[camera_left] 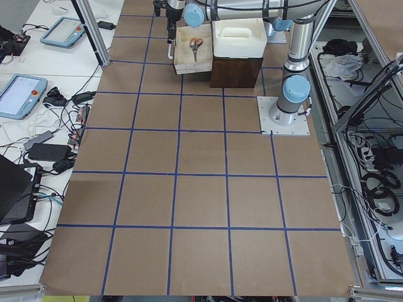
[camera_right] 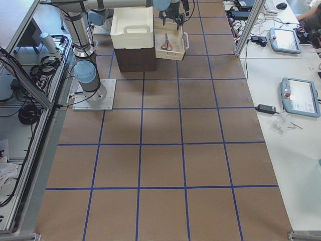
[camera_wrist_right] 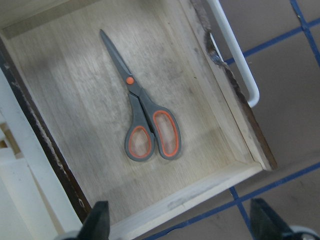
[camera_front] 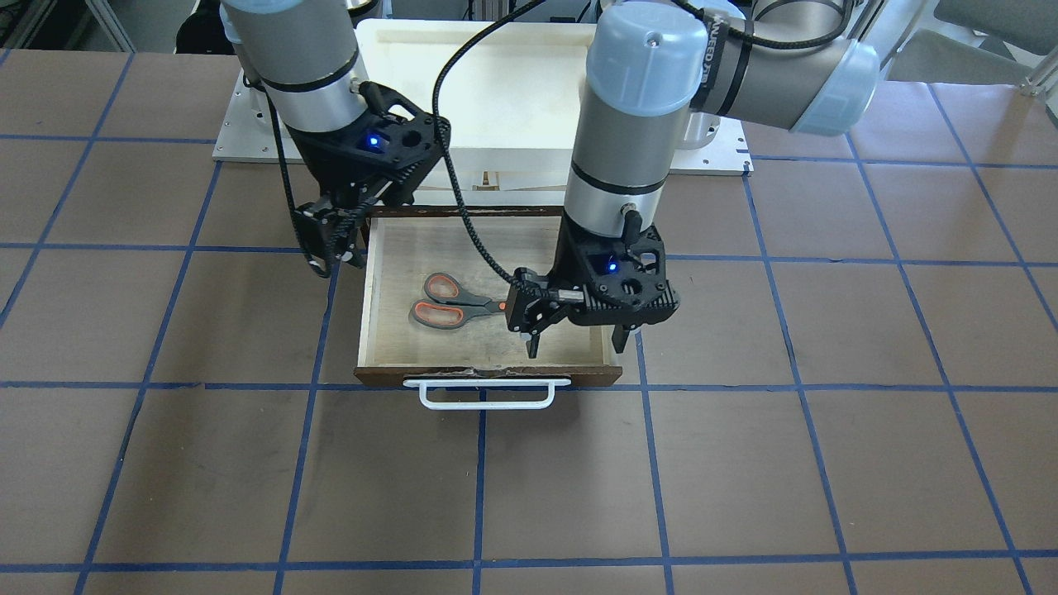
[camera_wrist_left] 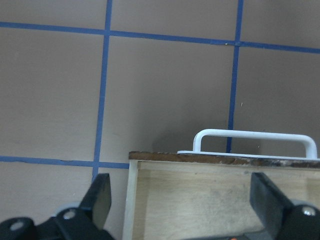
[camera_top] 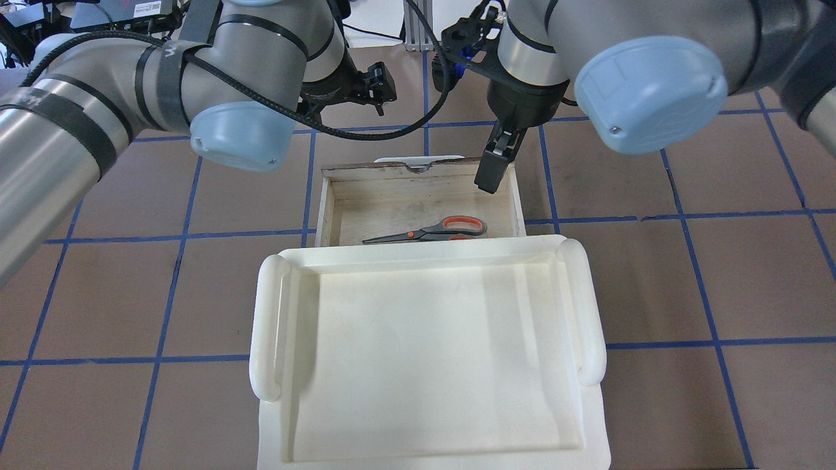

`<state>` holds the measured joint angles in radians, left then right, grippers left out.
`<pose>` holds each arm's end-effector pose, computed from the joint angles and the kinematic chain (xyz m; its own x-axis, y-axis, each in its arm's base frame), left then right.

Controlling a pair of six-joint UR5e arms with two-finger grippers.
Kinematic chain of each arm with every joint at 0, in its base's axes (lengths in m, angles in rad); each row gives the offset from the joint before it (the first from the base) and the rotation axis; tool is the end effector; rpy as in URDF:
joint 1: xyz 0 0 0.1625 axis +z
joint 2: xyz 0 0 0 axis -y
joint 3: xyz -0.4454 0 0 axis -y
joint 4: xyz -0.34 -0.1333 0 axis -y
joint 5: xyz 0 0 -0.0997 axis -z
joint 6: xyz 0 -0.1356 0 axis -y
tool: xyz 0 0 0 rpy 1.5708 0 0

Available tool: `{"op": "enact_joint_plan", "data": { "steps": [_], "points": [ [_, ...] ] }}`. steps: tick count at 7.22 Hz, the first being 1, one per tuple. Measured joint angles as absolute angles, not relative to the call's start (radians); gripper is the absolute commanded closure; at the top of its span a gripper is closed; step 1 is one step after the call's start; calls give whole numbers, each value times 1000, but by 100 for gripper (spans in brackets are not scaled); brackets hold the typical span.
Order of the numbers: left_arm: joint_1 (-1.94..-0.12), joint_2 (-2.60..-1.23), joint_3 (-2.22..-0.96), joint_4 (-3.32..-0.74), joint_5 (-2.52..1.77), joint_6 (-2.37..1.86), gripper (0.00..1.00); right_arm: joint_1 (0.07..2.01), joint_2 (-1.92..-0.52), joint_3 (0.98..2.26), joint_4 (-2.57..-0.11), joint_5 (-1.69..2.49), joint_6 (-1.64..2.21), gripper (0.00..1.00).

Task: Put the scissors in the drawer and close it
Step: 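Raise the right gripper away while the left arm reaches toward the drawer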

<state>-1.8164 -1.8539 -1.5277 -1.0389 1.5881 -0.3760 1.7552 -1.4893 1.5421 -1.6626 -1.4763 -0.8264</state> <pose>-0.2703 -0.5396 0.4082 -0.9887 -0.1195 0.0903 -0.1400 0.9516 -0.2737 0.2318 -0.4457 0.4575 -0.5279 -0.8486 -0.0352 -0.8434 0.5286 -0.0958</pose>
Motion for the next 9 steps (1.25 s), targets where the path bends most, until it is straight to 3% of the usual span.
{"op": "enact_joint_plan", "data": {
  "steps": [9],
  "points": [
    [-1883, -2189, -1257, -995, 1595, -494, 0, 1625, -1600, 1543, -1563, -1572, 8, 0]
  ]
}}
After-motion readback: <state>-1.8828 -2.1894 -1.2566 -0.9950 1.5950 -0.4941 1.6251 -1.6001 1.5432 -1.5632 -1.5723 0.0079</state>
